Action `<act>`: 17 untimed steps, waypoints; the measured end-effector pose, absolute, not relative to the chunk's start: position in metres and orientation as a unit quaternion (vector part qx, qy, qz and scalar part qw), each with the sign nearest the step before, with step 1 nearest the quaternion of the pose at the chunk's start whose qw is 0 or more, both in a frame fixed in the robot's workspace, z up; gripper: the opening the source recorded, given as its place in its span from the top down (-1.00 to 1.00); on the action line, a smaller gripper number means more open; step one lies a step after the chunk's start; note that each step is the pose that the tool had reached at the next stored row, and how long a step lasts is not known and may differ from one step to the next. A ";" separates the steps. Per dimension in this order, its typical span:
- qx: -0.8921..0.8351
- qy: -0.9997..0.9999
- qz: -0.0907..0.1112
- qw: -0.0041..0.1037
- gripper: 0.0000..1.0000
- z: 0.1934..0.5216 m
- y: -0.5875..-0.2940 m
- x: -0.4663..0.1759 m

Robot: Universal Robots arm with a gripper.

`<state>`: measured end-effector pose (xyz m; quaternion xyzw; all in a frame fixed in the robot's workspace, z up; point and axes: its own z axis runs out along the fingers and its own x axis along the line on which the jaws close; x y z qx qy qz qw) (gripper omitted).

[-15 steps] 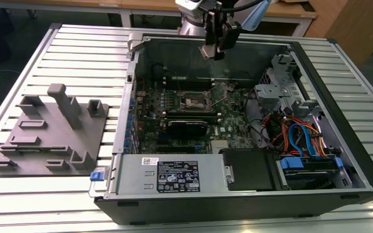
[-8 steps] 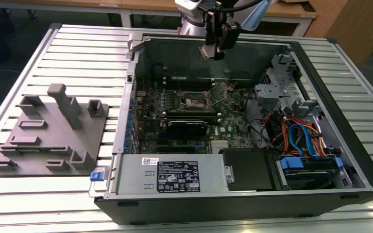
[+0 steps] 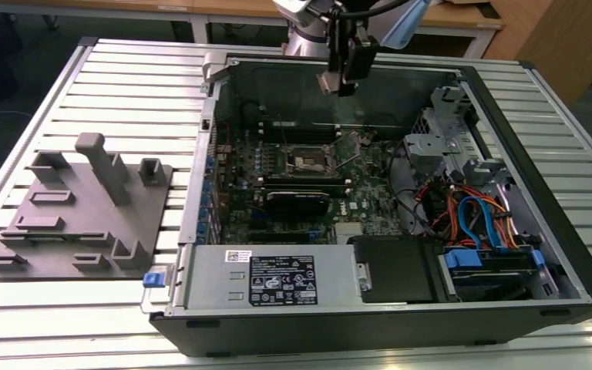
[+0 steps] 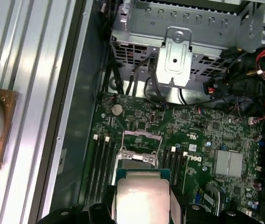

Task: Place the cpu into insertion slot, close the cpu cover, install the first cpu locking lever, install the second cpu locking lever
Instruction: 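Place the cpu into insertion slot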

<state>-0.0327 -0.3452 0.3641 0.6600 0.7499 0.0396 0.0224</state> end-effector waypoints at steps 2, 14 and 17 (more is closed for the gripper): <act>0.673 0.739 0.039 0.023 -0.08 0.364 -0.345 -0.033; 0.677 0.734 0.039 0.023 -0.08 0.364 -0.345 -0.033; 0.677 0.734 0.039 0.023 -0.08 0.361 -0.345 -0.033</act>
